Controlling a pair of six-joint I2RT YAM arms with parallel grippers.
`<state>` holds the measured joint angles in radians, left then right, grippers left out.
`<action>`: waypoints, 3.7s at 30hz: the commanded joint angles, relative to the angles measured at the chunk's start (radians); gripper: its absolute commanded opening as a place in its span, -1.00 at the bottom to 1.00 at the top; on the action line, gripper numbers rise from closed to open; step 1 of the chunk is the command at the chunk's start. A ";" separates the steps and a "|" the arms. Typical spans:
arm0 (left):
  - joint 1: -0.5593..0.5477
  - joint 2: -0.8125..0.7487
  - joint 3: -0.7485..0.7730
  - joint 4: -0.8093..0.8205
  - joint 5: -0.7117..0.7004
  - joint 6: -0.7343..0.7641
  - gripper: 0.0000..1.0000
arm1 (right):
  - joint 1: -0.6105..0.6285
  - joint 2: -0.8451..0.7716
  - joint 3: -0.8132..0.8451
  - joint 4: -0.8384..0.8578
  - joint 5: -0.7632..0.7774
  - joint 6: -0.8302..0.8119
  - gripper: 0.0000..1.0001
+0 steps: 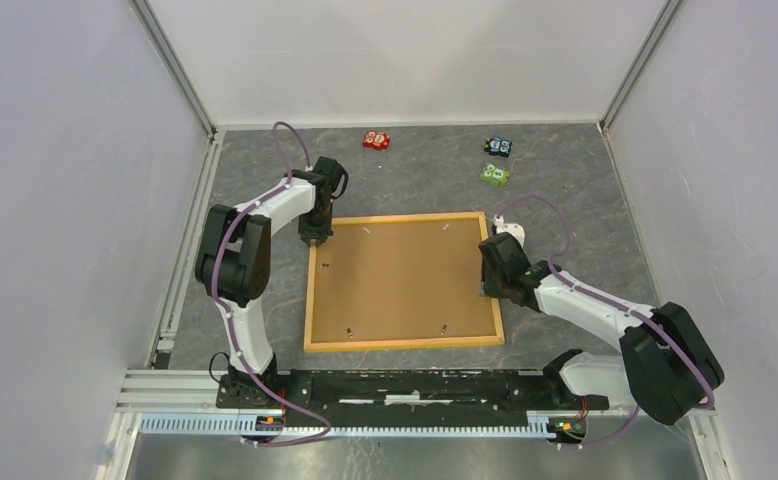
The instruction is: Put the photo into the frame
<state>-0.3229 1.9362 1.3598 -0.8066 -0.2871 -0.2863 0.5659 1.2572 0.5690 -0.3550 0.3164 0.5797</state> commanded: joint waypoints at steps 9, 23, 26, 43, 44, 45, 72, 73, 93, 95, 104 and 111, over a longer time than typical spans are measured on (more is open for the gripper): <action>-0.012 -0.023 -0.007 -0.009 0.023 -0.011 -0.96 | 0.008 -0.047 -0.062 -0.018 -0.019 0.022 -0.60; -0.009 0.181 0.206 -0.061 0.123 -0.096 -0.96 | 0.009 -0.121 -0.120 0.201 -0.410 -0.112 0.40; -0.009 0.251 0.325 -0.084 0.138 -0.116 -0.95 | 0.029 -0.159 -0.169 0.283 -0.491 -0.095 0.49; -0.014 0.025 0.372 -0.109 0.041 -0.040 0.61 | 0.205 -0.217 -0.042 0.197 -0.349 -0.216 0.91; -0.014 -0.043 0.306 -0.099 0.025 -0.059 0.73 | 0.190 -0.212 -0.012 0.172 -0.336 -0.281 0.93; -0.014 -0.125 0.246 -0.090 0.019 -0.084 0.78 | 0.173 -0.205 0.011 0.155 -0.331 -0.346 0.96; -0.061 -0.721 -0.765 0.251 0.458 -0.773 0.96 | -0.210 0.501 0.569 0.133 -0.672 -0.547 0.90; -0.060 -0.700 -0.760 0.255 0.455 -0.765 0.94 | -0.216 0.497 0.553 0.143 -0.650 -0.558 0.90; -0.053 -0.368 -0.394 0.187 0.218 -0.480 0.30 | -0.166 0.031 -0.033 0.287 -0.720 -0.363 0.68; -0.049 -0.336 -0.354 0.169 0.198 -0.447 0.30 | -0.158 -0.020 -0.050 0.258 -0.683 -0.376 0.69; -0.030 -0.316 -0.353 0.143 0.152 -0.381 0.19 | -0.141 -0.008 0.091 0.092 -0.405 -0.616 0.66; -0.031 -0.322 -0.403 0.169 0.189 -0.396 0.11 | -0.106 0.104 0.130 0.163 -0.395 -0.632 0.62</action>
<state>-0.3576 1.6276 0.9798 -0.6708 -0.1020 -0.7166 0.4404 1.3067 0.6567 -0.2409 -0.1158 -0.0139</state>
